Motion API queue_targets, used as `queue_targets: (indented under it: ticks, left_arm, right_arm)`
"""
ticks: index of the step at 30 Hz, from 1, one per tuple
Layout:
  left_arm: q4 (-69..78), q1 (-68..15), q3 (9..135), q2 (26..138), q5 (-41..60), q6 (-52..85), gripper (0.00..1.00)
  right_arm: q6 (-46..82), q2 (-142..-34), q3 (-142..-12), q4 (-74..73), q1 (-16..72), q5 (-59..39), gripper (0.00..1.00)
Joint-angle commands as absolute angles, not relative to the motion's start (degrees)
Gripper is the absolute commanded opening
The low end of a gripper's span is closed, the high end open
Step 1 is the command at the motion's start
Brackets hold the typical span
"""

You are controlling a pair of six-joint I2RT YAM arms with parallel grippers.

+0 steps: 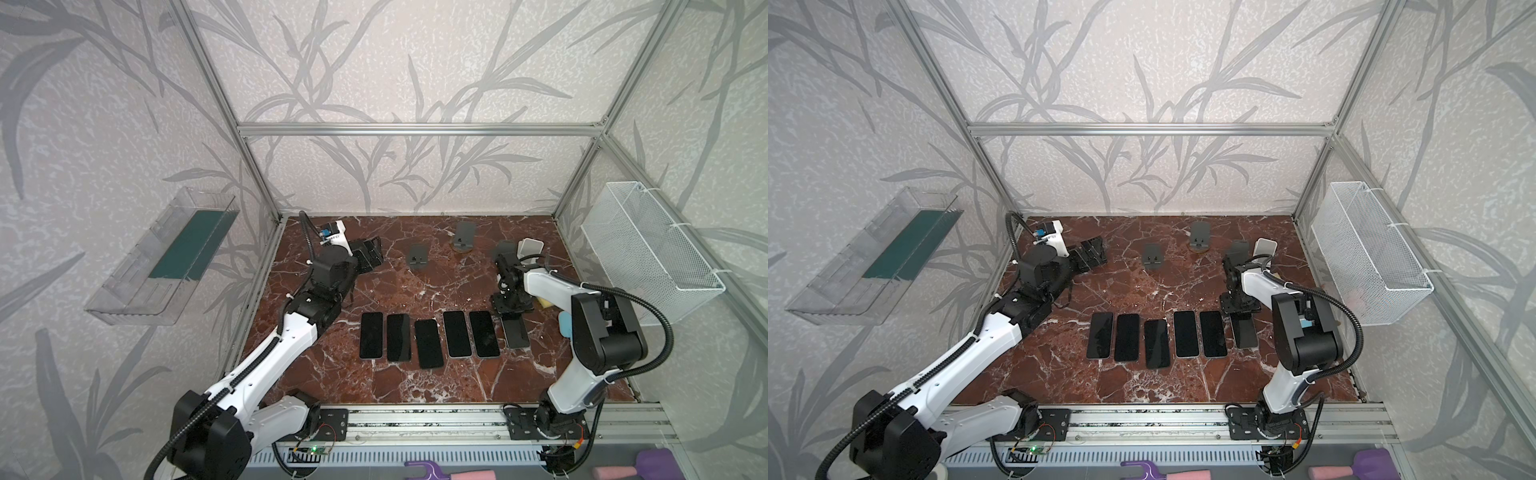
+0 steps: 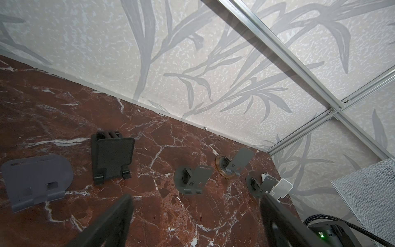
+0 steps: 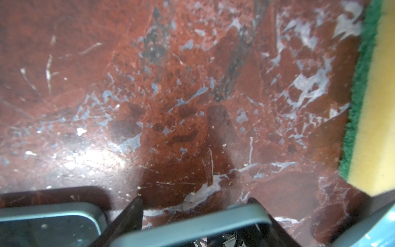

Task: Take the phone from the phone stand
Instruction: 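Lower the teal-edged phone flat at the row's end and open the right gripper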

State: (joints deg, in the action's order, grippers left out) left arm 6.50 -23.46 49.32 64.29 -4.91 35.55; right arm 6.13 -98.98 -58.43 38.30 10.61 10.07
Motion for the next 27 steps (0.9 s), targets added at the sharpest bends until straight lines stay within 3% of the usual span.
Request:
queue_targets:
  ticks: [1,27]
  left_arm:
    - [7.23,-23.23,48.62,63.35,-6.26,34.74,0.93]
    - [7.87,-23.25,48.49,59.94,-6.81,33.31,0.93]
  right_arm:
    - [6.85,-100.78,-58.7,43.41,10.83,13.31,0.67]
    - [7.17,-103.52,-59.38,46.17,11.69,9.41,0.77]
